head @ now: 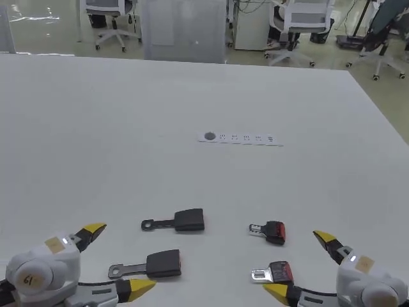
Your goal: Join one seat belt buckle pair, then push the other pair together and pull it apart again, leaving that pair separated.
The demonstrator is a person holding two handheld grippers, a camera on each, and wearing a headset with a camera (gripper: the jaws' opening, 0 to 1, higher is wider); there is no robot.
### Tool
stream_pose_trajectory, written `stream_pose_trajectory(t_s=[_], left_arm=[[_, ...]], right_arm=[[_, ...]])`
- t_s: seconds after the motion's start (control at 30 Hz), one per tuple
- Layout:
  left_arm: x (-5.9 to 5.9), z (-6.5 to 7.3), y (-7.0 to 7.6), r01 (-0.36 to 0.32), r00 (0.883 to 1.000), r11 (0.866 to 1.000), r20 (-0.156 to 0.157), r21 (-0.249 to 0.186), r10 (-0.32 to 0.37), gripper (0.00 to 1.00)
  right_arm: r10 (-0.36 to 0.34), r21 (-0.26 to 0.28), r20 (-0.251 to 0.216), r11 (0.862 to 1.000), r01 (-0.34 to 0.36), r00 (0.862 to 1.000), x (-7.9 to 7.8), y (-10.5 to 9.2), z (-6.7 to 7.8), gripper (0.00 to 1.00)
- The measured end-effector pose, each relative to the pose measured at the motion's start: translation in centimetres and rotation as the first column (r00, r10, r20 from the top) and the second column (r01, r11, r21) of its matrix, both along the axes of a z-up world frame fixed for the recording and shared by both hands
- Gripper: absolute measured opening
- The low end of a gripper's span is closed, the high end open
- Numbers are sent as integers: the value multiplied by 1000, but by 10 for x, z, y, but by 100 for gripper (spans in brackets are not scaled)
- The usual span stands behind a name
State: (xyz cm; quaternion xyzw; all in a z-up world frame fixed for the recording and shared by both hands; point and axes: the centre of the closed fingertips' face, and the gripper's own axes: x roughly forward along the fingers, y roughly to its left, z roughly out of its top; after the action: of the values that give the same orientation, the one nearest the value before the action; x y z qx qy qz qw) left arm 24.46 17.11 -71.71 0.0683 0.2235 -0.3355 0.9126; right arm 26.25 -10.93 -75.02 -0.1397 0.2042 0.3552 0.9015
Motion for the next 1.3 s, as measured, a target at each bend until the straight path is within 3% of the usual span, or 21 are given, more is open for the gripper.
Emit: stream_pose_trajectory(t_s=[1.3], left_arm=[[2,-1,0,15,1000,1000,0,11,-15,96]], right_arm=[[15,7,-35,1000,-15,999,-8,7,-10,96]])
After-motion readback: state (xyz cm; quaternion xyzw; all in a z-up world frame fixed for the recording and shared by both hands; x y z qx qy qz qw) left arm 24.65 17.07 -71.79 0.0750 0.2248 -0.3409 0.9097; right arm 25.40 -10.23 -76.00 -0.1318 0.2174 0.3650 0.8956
